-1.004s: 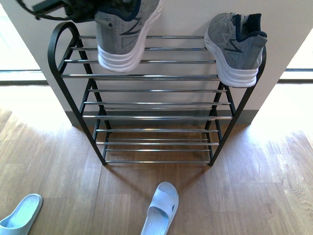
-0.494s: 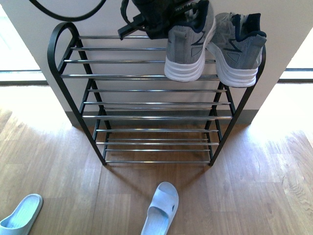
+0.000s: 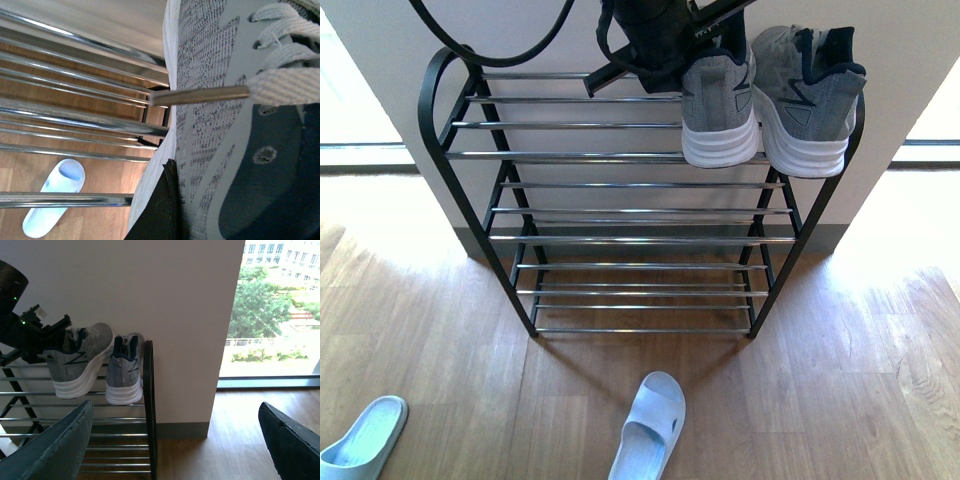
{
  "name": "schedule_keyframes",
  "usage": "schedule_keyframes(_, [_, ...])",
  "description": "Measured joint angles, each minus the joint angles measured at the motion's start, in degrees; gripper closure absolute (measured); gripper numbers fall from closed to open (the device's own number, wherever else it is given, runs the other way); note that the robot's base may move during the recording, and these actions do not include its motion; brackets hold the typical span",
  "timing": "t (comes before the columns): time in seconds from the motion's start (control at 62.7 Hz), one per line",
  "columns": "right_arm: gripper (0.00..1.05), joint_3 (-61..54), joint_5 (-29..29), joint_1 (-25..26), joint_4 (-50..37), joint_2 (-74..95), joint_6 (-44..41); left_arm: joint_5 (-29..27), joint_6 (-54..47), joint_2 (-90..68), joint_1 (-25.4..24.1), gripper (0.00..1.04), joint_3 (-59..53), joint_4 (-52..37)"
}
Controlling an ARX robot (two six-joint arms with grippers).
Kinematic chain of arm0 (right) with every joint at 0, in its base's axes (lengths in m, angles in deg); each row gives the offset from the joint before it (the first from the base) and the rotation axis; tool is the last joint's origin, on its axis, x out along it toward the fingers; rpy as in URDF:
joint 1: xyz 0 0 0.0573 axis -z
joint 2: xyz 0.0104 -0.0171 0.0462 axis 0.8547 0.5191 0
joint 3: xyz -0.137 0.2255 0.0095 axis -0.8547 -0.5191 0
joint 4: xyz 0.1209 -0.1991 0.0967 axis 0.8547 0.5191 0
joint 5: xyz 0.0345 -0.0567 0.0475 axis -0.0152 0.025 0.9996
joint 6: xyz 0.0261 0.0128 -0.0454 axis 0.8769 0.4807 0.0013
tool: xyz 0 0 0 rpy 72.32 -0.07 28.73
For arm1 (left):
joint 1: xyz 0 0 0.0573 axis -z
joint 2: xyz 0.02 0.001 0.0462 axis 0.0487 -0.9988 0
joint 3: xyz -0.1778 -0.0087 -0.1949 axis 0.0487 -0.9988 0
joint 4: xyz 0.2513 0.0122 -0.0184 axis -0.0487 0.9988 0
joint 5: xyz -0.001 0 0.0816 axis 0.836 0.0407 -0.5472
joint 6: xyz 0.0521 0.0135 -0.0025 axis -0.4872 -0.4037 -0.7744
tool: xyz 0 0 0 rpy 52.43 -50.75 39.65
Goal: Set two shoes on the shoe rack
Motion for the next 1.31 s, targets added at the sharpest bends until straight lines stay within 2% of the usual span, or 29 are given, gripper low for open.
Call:
schedule_keyframes(0.08, [0.09,0.0,0.0,0.0,0.0,0.0,0.0,-0.6,0.0,0.0,0.0,1.02,0.0,0.4])
schedule_keyframes(0.207, [0.09,0.0,0.0,0.0,0.0,0.0,0.0,-1.5,-0.6,0.2,0.0,0.81,-0.2,0.3])
schedule_keyframes(0.399, [0.09,0.0,0.0,0.0,0.0,0.0,0.0,-3.6,-2.9,4.7,0.0,0.50,-4.6,-2.6])
schedule_keyframes(0.494, [0.09,0.0,0.0,0.0,0.0,0.0,0.0,-7.5,-4.4,12.1,0.2,0.24,-10.6,-6.1])
schedule_keyframes(0.59, [0.09,0.0,0.0,0.0,0.0,0.0,0.0,-10.0,-5.4,18.3,0.3,0.08,-16.6,-10.0])
schedule_keyframes(0.781, [0.09,0.0,0.0,0.0,0.0,0.0,0.0,-16.9,-8.3,32.7,-0.5,0.09,-32.6,-17.9])
schedule_keyframes(0.972, [0.09,0.0,0.0,0.0,0.0,0.0,0.0,-25.3,-15.0,51.9,-4.4,0.09,-53.6,-25.1])
schedule_keyframes(1.18, [0.09,0.0,0.0,0.0,0.0,0.0,0.0,-32.3,-23.8,71.7,-8.8,0.09,-72.8,-27.2])
schedule_keyframes(1.307, [0.09,0.0,0.0,0.0,0.0,0.0,0.0,-35.6,-26.9,81.4,-11.2,0.09,-80.7,-27.7])
